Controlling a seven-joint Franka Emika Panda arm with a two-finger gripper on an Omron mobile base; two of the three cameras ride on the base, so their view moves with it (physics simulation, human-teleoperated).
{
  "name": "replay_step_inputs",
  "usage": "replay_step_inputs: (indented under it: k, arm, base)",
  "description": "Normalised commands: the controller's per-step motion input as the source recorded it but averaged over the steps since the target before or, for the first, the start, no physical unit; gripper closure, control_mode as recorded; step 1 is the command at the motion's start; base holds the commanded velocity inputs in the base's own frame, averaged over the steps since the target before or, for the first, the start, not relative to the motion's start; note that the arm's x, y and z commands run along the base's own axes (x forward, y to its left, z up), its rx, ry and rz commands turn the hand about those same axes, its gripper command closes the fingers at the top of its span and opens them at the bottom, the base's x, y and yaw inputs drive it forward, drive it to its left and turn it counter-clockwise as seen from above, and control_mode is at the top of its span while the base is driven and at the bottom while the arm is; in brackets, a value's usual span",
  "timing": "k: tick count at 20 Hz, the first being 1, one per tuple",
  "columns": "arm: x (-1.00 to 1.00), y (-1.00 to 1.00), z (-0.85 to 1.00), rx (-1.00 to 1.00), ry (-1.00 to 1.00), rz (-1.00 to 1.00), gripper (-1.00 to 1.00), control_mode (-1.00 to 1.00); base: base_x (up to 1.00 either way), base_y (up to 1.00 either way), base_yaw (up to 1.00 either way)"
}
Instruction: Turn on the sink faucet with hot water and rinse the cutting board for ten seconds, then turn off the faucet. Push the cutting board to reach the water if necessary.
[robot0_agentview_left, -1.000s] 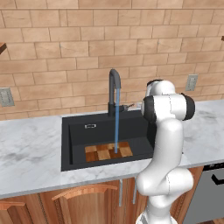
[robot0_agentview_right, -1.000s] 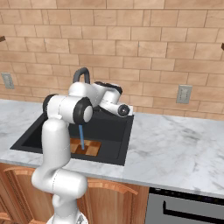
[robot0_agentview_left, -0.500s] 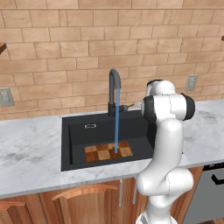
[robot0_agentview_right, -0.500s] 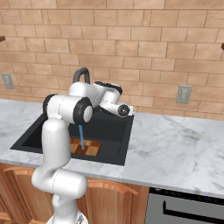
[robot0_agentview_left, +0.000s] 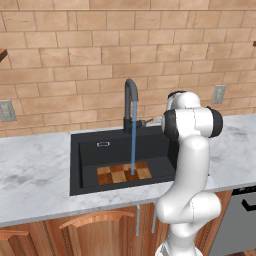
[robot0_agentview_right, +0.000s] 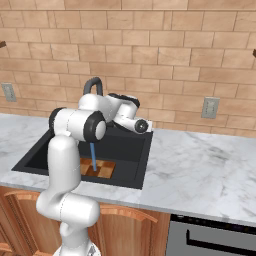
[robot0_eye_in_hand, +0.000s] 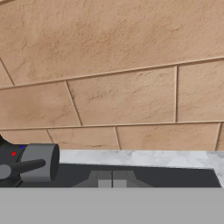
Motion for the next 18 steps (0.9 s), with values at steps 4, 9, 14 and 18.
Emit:
replay_step_inputs:
  k: [4, 9, 14, 18]
  arm:
    - [0.0, 0.0, 0.0, 0.0, 0.0, 0.0, 1.0, -1.0]
    - [0.0, 0.0, 0.0, 0.0, 0.0, 0.0, 1.0, -1.0]
    - [0.0, 0.0, 0.0, 0.0, 0.0, 0.0, 1.0, -1.0]
    - [0.0, 0.0, 0.0, 0.0, 0.0, 0.0, 1.0, -1.0]
  base:
    - [0.0, 0.0, 0.0]
    - [0.0, 0.0, 0.0]
    - [0.0, 0.0, 0.0]
    - [0.0, 0.0, 0.0]
